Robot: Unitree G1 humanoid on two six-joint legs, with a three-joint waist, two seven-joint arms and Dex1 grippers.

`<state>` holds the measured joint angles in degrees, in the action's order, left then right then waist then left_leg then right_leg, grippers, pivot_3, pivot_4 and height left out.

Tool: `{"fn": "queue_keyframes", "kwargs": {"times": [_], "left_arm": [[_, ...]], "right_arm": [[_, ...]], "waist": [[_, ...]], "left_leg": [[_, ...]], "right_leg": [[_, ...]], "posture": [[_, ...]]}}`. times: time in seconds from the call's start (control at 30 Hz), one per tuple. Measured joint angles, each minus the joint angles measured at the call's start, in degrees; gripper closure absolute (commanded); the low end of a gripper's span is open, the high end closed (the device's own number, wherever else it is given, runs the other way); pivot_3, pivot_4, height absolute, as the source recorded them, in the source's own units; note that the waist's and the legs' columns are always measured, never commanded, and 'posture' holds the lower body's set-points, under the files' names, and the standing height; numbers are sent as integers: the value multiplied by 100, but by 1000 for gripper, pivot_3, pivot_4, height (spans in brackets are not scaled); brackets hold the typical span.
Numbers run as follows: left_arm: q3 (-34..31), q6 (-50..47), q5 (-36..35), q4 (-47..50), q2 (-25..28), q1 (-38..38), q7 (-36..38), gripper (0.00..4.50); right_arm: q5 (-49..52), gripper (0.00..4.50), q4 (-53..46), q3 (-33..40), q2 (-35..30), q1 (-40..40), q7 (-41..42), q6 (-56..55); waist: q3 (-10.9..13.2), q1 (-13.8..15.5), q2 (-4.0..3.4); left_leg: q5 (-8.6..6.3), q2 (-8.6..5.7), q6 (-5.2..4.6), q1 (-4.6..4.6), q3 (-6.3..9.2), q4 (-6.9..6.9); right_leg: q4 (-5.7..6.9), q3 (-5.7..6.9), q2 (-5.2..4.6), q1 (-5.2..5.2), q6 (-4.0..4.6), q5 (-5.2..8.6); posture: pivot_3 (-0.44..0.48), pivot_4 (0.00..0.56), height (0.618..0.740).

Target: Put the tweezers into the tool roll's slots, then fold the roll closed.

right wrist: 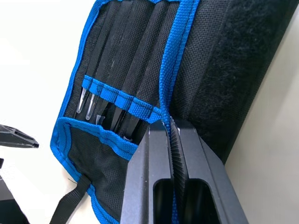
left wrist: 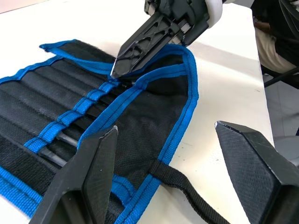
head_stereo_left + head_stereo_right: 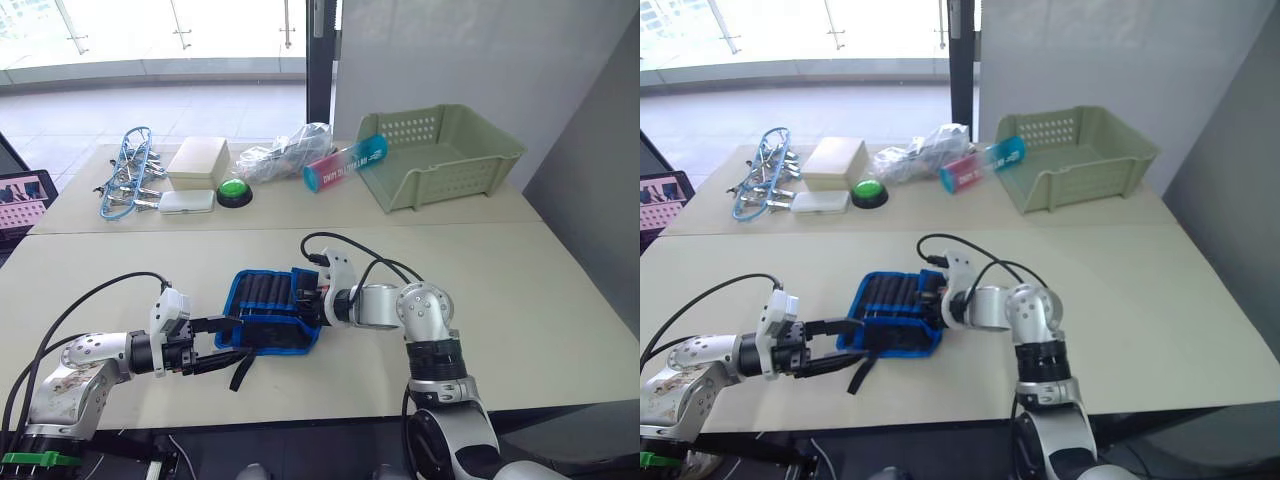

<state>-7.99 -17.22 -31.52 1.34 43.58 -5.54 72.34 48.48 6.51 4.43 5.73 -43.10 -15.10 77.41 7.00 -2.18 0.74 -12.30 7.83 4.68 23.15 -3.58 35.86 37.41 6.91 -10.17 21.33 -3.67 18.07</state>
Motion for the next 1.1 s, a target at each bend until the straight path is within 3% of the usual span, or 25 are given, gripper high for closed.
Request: {"fn": "queue_keyframes", "kwargs": {"times": [0.23,0.6,1.1], "left_arm": [[0,1,1,-1,1,-3,29,968],[-1,67,76,-139,4,-48,80,968],[-3,68,80,-176,48,-45,96,968]], "right_arm": [[82,4462,18,-13,-1,-4,38,-19],[1087,4462,-347,1198,13,-239,-918,1092],[1629,4462,355,424,35,-788,-899,257]], "waist": [[0,-34,0],[2,17,-2],[4,-15,-5]], "left_leg": [[0,2,-2,-4,1,0],[1,1,0,13,2,-2],[2,1,1,18,1,-4]], "right_leg": [[15,-2,0,2,0,0],[12,-2,0,15,0,0],[15,-3,0,26,0,0]], "posture": [[0,150,722],[0,150,722],[0,150,722]]}}
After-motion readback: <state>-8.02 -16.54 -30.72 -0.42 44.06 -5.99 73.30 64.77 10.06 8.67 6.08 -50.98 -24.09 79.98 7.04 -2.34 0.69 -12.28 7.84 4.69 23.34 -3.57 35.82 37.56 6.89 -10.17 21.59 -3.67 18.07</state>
